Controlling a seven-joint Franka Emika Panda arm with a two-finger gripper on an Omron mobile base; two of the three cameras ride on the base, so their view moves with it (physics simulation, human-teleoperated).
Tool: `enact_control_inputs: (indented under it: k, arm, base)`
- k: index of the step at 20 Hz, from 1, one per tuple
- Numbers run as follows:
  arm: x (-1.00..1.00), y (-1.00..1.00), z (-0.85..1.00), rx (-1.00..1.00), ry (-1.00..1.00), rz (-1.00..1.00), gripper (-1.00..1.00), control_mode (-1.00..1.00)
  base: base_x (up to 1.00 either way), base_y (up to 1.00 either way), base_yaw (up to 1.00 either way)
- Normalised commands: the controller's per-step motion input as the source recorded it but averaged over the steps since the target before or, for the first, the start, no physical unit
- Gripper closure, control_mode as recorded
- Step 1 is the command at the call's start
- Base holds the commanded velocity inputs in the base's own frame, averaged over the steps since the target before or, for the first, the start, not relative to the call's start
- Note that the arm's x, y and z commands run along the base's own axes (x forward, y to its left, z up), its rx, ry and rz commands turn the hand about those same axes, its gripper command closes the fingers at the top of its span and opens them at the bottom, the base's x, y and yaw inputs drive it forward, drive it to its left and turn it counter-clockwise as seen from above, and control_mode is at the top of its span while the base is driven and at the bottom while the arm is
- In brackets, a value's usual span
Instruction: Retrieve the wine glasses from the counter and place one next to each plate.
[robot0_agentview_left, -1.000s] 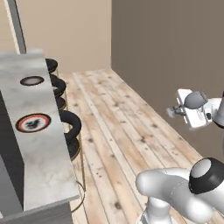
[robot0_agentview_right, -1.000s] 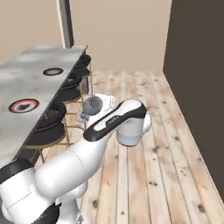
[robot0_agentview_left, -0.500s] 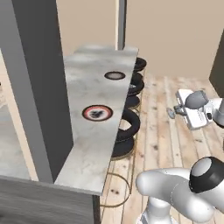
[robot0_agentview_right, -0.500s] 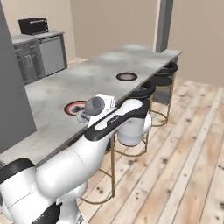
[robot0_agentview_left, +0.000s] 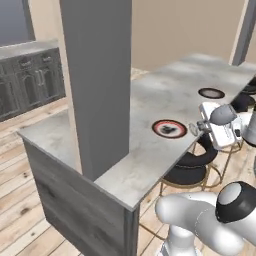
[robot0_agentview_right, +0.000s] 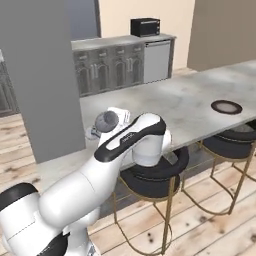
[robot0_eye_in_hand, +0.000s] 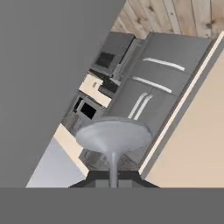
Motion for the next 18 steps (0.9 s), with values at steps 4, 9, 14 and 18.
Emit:
enact_control_inputs:
  k: [4,9,14,18]
  arm:
    - [0.00,0.00,0.00,0.00,0.00,0.00,1.00,1.00]
    - [0.00,0.00,0.00,0.00,0.00,0.00,1.00,1.00]
    - [0.00,0.00,0.00,0.00,0.00,0.00,1.00,1.00]
    - [0.00,0.00,0.00,0.00,0.00,0.00,1.00,1.00]
  base:
    - [0.46,-1.00,0.27]
    - [0.33,-1.00,0.17]
    - [-0.21,-1.00,0.06]
    - [-0.66,-1.00,0.37]
